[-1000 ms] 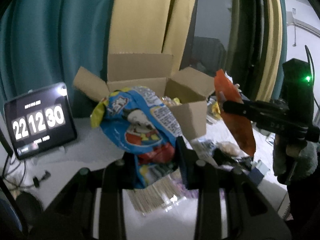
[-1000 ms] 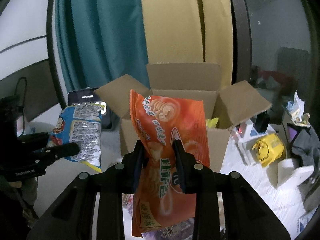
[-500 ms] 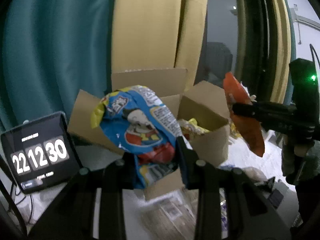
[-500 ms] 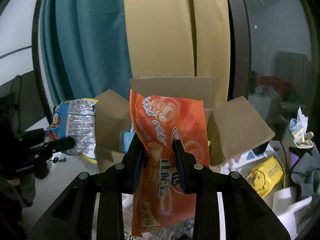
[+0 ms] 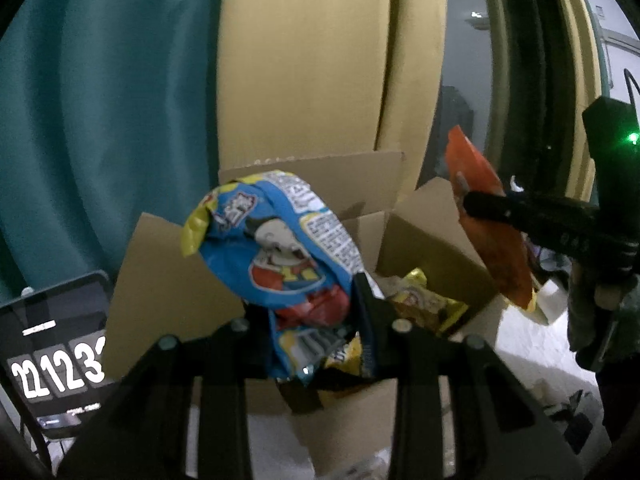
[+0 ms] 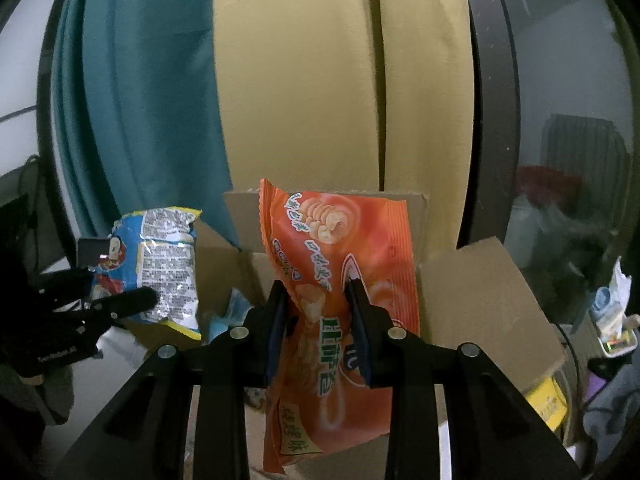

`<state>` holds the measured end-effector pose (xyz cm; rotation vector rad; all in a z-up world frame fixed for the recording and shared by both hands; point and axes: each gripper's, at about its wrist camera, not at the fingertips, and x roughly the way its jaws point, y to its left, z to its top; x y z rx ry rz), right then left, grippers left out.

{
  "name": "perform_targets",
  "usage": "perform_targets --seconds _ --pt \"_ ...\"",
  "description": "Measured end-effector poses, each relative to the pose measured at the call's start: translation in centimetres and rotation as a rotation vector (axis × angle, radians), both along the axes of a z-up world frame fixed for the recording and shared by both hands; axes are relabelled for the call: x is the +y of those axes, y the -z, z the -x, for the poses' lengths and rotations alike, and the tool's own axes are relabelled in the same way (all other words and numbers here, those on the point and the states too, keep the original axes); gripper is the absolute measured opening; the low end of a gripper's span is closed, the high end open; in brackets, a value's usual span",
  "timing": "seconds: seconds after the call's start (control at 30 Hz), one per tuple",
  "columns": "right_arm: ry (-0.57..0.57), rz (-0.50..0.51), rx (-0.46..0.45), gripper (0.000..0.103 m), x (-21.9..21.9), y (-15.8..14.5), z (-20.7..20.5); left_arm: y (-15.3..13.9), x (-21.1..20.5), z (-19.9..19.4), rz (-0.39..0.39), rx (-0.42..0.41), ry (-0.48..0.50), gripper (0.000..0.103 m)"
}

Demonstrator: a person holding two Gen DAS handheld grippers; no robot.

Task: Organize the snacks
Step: 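Carry both bags over the box and open both tools to drop them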

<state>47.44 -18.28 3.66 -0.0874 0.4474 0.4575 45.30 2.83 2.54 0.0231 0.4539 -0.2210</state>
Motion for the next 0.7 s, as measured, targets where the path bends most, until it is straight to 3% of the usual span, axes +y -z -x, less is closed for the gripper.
perform_targets --seconds 0.27,0.53,0.6,0.7 --pt "0.007 0.007 0.003 0.032 0.8 0.7 -4.6 0.7 -0.8 -3.8 -0.031 0.032 -0.005 0.033" --pt "0.047 -0.005 0.021 0.032 1.2 1.2 -7.8 1.3 -0.2 -6.8 -0.013 0.064 -0.032 0.037" --pt "0.056 -0.012 0.03 0.032 1.2 1.2 -9.1 1.4 0.0 -7.1 0.002 0.065 -0.034 0.052" --pt "0.059 -0.018 0.05 0.036 1.5 1.2 -10.1 1.1 0.4 -7.0 0.014 0.053 -0.045 0.066"
